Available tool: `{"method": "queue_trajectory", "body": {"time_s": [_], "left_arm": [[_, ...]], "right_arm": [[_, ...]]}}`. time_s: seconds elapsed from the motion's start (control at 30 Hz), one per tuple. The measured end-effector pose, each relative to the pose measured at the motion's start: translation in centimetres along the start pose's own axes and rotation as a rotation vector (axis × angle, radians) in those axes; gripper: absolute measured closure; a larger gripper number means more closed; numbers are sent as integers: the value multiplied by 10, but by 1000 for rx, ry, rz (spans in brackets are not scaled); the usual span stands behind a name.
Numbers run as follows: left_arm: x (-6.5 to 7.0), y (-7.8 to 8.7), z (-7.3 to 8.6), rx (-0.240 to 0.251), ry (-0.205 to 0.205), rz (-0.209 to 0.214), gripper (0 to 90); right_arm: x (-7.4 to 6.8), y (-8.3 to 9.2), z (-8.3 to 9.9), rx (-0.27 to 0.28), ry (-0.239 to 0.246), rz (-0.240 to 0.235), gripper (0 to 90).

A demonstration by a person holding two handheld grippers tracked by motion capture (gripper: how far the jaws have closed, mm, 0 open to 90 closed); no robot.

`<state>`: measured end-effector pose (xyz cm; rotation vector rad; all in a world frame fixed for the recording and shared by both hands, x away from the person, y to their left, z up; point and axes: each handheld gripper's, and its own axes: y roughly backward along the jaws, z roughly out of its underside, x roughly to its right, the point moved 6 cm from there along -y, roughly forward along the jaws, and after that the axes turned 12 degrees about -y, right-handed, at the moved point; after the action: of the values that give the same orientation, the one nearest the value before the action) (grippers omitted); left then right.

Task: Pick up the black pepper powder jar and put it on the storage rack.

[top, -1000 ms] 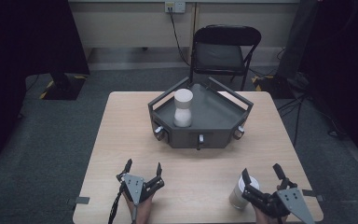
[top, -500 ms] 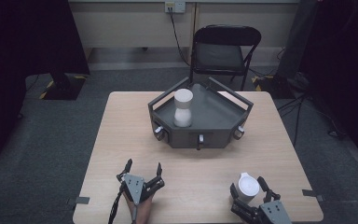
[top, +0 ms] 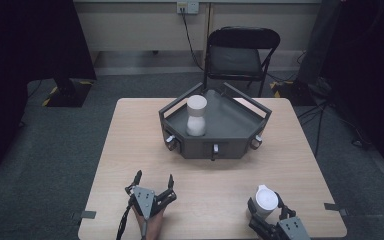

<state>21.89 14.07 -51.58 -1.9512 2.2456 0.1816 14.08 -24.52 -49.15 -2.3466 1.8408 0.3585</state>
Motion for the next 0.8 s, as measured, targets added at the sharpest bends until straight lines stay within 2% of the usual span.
{"method": "queue_trajectory", "body": {"time_s": [0.13, 0.57, 0.8], "left_arm": [[0, 0, 0, 0, -1, 0, 1], [0, 0, 0, 0, -3, -1, 1], [0, 0, 0, 0, -3, -1, 1]], "right_arm": [[-1, 1, 0, -5, 17, 10, 285], [-2, 1, -4, -23, 41, 18, 296], [-1, 1, -6, -29, 35, 16, 297]]}}
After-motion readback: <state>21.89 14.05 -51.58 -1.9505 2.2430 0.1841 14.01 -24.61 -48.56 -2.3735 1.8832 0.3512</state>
